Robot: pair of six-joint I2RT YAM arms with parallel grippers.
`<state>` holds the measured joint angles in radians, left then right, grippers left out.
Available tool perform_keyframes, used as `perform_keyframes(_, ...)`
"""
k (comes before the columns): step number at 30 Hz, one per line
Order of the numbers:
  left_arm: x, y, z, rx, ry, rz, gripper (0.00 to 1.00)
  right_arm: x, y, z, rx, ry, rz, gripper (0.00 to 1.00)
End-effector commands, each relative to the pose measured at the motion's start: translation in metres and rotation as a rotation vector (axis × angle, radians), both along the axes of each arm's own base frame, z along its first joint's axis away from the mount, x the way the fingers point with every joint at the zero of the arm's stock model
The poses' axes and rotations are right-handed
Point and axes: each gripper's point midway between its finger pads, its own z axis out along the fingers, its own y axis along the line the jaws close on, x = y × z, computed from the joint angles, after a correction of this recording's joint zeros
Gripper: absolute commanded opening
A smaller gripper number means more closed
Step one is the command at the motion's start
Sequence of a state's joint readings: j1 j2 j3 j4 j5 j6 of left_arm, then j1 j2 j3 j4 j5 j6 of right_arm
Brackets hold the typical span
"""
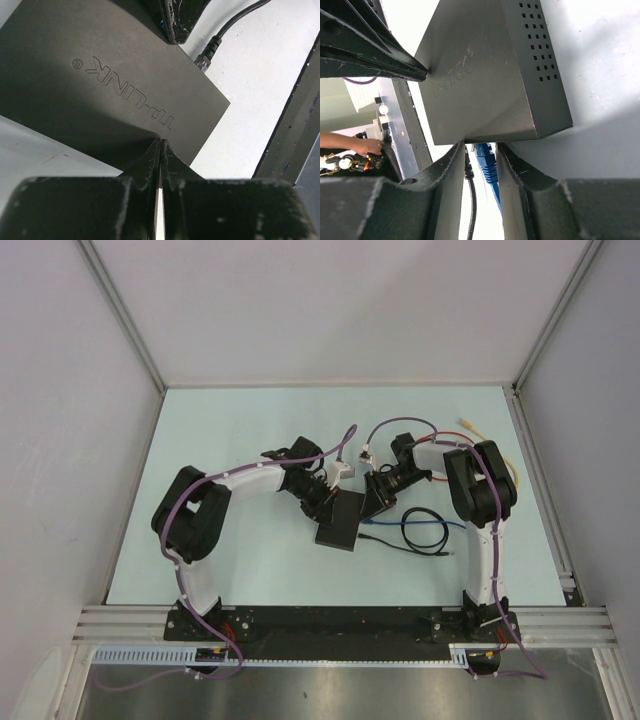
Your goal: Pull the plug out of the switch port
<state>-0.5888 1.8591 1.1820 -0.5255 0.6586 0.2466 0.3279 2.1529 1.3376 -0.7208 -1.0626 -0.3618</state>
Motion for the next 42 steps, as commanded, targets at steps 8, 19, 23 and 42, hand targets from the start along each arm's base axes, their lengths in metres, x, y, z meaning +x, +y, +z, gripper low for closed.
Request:
perform_keyframes(8, 0.014, 0.011, -0.019, 0.079, -0.060, -0.006, 0.07, 0.010, -0.005, -0.021, -0.050, -0.053, 0.027, 0.30)
perform_keyframes(19, 0.017, 0.006, -0.019, 0.070, -0.054, -0.003, 0.08, -0.003, -0.010, -0.021, -0.042, -0.047, 0.127, 0.29)
perform_keyframes(23, 0.018, 0.006, -0.018, 0.071, -0.059, -0.003, 0.08, -0.014, -0.015, -0.026, -0.061, 0.027, 0.149, 0.28)
perform_keyframes(42, 0.019, 0.005, -0.020, 0.077, -0.058, -0.002, 0.10, -0.002, -0.021, -0.031, -0.023, 0.096, 0.189, 0.31)
